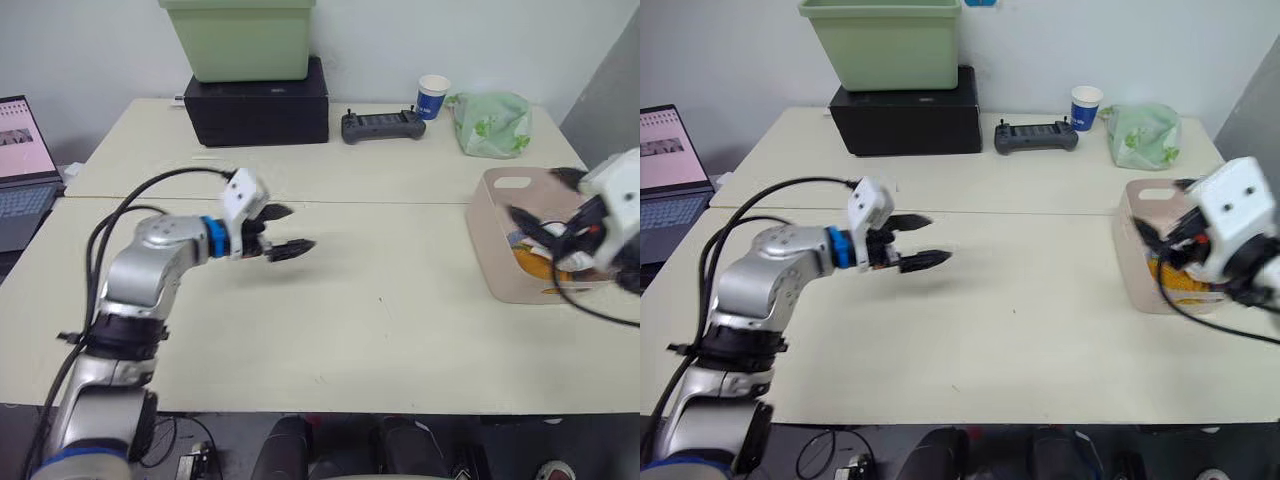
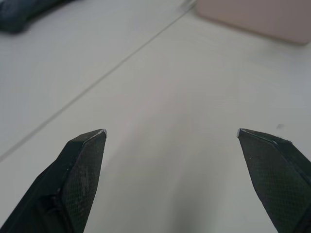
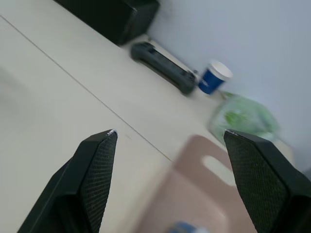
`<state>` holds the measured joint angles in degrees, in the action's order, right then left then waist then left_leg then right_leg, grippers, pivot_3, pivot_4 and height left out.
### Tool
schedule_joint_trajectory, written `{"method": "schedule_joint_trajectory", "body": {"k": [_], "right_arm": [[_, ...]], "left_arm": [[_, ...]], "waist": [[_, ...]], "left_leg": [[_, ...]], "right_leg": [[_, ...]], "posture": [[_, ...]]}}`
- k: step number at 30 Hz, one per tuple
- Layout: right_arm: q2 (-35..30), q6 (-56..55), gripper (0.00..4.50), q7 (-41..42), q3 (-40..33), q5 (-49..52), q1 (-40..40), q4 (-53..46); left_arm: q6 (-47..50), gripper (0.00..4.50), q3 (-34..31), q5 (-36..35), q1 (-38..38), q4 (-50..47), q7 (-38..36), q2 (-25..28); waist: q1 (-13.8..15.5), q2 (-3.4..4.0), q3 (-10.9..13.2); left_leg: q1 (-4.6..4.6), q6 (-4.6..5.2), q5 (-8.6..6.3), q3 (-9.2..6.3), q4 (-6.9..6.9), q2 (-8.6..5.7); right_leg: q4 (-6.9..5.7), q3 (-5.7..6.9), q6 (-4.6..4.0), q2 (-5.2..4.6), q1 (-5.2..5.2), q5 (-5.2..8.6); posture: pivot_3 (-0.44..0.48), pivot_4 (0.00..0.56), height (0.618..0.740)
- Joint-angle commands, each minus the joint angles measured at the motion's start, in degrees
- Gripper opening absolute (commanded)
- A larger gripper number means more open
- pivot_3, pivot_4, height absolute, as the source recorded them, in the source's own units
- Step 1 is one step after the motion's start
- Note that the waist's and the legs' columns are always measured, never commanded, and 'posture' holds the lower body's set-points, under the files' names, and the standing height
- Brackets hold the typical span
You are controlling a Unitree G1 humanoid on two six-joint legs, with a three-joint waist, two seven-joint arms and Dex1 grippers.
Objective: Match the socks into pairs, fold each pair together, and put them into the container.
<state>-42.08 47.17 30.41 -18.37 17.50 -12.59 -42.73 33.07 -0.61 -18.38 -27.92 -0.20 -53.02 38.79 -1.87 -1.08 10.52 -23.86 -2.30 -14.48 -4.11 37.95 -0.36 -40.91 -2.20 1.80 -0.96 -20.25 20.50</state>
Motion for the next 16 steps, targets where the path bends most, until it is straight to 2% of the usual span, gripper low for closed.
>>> {"method": "schedule_joint_trajectory", "body": {"k": [1, 5, 9, 12, 16], "right_arm": [[8.61, -10.17, 3.73, -8.26, 9.04, -6.62, 7.59, -1.61], [15.40, -17.01, 3.73, -13.86, 14.60, -12.51, 17.56, -0.90], [20.75, -23.68, 3.73, -18.64, 15.48, -17.05, 29.44, -0.34], [23.41, -24.52, 3.73, -21.04, 13.70, -18.39, 33.90, -1.08], [25.11, -24.25, 3.73, -21.30, 13.23, -18.65, 35.90, -2.08]], "left_arm": [[-4.33, 4.50, -9.62, 0.99, 10.59, -6.55, 8.95, -1.27], [-9.95, 4.50, -14.37, 2.86, 22.20, -9.42, 13.21, -2.17], [-15.28, 4.50, -18.87, 4.72, 33.54, -10.39, 16.40, -3.33], [-16.46, 4.50, -21.23, 4.25, 36.98, -9.81, 17.82, -3.86], [-18.87, 4.50, -22.19, 3.87, 37.88, -7.75, 17.70, -3.76]], "waist": [[0.07, -0.05, -0.03], [0.78, -0.07, -0.01], [0.87, -0.05, -0.07], [0.81, -0.04, -0.08], [0.51, -0.03, -0.15]], "left_leg": [[0.00, 0.00, 0.00, -0.04, -0.04, 0.02], [-0.15, -0.02, 0.01, -0.04, 0.01, -0.08], [0.07, -0.01, -0.01, 0.01, -0.01, -0.09], [0.10, -0.01, -0.01, 0.02, -0.06, -0.07], [0.18, -0.01, -0.01, 0.02, -0.07, -0.06]], "right_leg": [[0.06, 0.02, 0.00, -0.01, 0.01, 0.00], [-0.02, 0.08, 0.00, -0.13, -0.09, 0.00], [0.03, 0.04, 0.00, -0.16, 0.10, 0.00], [-0.02, 0.04, 0.00, -0.15, 0.05, 0.01], [-0.07, 0.05, -0.01, -0.13, 0.08, 0.00]], "posture": [[0.000, 0.150, 0.720], [0.000, 0.150, 0.720], [0.000, 0.150, 0.720], [0.000, 0.150, 0.720], [0.000, 0.150, 0.720]]}}
